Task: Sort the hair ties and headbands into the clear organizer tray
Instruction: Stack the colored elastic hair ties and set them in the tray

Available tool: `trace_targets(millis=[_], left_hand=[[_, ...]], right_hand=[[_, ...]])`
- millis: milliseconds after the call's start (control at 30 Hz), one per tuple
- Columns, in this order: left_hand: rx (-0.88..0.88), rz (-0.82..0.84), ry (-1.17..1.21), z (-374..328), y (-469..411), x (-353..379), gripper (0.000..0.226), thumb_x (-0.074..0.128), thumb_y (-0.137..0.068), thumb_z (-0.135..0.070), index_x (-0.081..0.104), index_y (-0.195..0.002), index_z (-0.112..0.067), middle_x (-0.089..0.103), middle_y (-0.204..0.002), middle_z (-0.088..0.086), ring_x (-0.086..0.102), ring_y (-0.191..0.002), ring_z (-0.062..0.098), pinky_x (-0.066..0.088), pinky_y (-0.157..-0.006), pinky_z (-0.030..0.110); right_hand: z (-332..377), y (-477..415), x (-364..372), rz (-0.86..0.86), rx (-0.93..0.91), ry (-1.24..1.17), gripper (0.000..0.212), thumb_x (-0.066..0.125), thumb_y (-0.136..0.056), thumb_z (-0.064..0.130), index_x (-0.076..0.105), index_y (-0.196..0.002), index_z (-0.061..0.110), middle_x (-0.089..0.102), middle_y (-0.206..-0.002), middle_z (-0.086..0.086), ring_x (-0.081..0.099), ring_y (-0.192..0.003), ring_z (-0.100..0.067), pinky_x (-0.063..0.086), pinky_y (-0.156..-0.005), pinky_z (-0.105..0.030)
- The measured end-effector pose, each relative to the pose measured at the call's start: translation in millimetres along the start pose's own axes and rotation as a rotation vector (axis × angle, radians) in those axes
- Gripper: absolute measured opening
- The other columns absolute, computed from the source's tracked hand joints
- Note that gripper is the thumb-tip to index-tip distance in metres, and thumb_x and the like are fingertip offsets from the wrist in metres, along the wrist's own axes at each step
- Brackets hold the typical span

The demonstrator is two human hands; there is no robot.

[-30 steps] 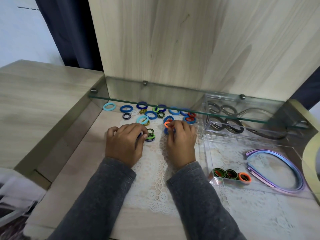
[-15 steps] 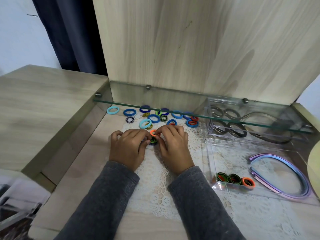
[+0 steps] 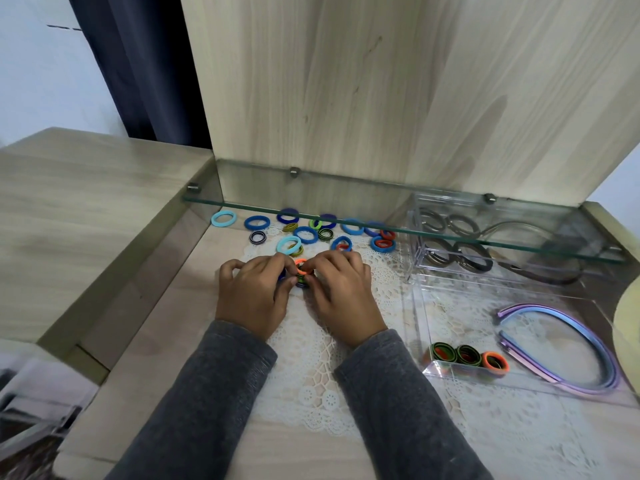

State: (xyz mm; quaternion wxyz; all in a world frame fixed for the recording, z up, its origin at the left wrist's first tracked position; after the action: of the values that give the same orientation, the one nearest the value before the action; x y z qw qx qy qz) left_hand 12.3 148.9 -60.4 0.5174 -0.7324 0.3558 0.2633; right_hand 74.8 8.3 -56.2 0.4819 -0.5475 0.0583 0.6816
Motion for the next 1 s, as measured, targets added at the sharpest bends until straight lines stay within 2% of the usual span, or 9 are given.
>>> trace_targets(millis=[133,433,700,900,1000], left_hand=[[-0.021,0.026,-0.003,-1.6,-0.6,-0.9,0.017,0.073,-0.082,-0.020,0.061,-0.091,-0.027,0.069,-0.088,-0.009,0.065,-0.085,0.016,0.036,-0.085,0.041],[-0.036,0.048,0.066,-0.3,-1.7,0.0,0.026,0.077,-0.078,-0.029,0.058,-0.095,-0.025,0.067,-0.090,-0.012,0.064,-0.087,0.015,0.036,-0.089,0.041],[-0.038,0.077,0.094,-0.2,-1.9,1.1,0.029,0.078,-0.077,-0.025,0.055,-0.096,-0.024,0.065,-0.089,-0.013,0.065,-0.087,0.015,0.036,-0.093,0.043],[-0.044,0.092,0.114,-0.2,-2.4,0.5,0.030,0.077,-0.078,-0.025,0.054,-0.097,-0.024,0.059,-0.091,-0.019,0.065,-0.091,0.012,0.033,-0.095,0.041],[-0.046,0.112,0.117,0.6,-2.3,0.9,0.031,0.076,-0.079,-0.026,0.052,-0.098,-0.026,0.054,-0.092,-0.023,0.063,-0.093,0.012,0.030,-0.097,0.040]], right_hand=[[0.5,-0.5,-0.5,0.026,-0.005,0.000,0.021,0.051,-0.093,0.027,0.062,-0.111,0.023,0.058,-0.116,0.006,0.042,-0.112,-0.019,0.034,-0.087,-0.037],[4.0,-0.2,-6.5,0.017,0.005,-0.065,0.018,0.052,-0.092,0.026,0.062,-0.108,0.026,0.058,-0.114,0.011,0.041,-0.109,-0.013,0.032,-0.086,-0.036],[5.0,0.0,-8.5,0.016,0.029,-0.112,0.016,0.053,-0.092,0.024,0.062,-0.104,0.027,0.059,-0.111,0.014,0.041,-0.108,-0.010,0.030,-0.084,-0.034],[4.6,0.2,-9.0,-0.008,0.042,-0.109,0.015,0.051,-0.089,0.024,0.062,-0.099,0.028,0.058,-0.108,0.016,0.042,-0.106,-0.010,0.028,-0.082,-0.031],[5.5,0.3,-9.1,0.013,0.032,-0.084,0.022,0.043,-0.086,0.030,0.062,-0.098,0.027,0.059,-0.107,0.014,0.042,-0.107,-0.012,0.030,-0.083,-0.034]])
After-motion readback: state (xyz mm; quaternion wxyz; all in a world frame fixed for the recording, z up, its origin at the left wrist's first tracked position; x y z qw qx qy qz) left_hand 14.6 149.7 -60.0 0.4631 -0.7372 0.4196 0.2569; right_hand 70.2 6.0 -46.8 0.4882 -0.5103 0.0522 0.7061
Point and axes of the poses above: each hand's wrist, its own y-axis away from the middle knuckle, its own x-axis out of the palm, z = x × y, the point moved 1 cm from there along -y, towards the middle knuckle
